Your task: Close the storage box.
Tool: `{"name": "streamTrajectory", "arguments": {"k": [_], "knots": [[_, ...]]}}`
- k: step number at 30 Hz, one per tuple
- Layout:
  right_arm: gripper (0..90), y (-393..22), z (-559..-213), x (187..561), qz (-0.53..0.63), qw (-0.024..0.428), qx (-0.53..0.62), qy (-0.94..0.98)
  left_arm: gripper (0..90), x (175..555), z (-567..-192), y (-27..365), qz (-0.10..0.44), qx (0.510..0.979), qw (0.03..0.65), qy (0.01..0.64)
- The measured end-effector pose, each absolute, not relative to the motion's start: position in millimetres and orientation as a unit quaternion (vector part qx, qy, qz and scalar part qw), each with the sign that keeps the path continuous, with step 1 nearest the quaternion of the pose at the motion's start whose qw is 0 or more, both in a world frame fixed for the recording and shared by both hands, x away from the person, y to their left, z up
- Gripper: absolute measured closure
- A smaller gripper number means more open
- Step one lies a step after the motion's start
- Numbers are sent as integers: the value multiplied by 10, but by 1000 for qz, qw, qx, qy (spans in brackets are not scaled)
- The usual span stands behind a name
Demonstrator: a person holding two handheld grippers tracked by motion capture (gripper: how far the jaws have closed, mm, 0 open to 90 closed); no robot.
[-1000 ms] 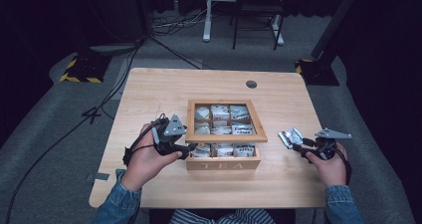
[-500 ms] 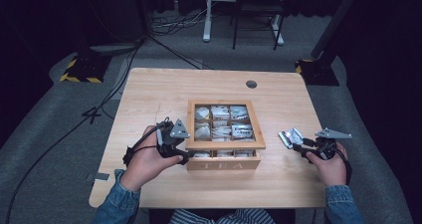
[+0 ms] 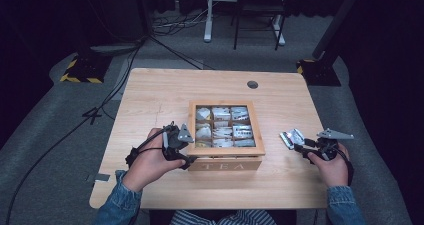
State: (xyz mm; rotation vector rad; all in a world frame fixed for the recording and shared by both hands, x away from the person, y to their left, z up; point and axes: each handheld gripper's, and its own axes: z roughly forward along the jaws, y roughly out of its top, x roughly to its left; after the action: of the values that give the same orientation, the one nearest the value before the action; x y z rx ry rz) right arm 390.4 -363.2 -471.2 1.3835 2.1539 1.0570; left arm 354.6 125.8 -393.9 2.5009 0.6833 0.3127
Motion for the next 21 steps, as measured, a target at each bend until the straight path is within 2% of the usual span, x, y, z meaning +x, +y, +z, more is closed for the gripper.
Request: {"name": "streamTrajectory", "arguments": {"k": [21], "knots": [[435, -3604, -4717, 3926, 377, 181, 489, 766, 308, 3634, -4138, 1248, 69, 931, 241, 264]]}}
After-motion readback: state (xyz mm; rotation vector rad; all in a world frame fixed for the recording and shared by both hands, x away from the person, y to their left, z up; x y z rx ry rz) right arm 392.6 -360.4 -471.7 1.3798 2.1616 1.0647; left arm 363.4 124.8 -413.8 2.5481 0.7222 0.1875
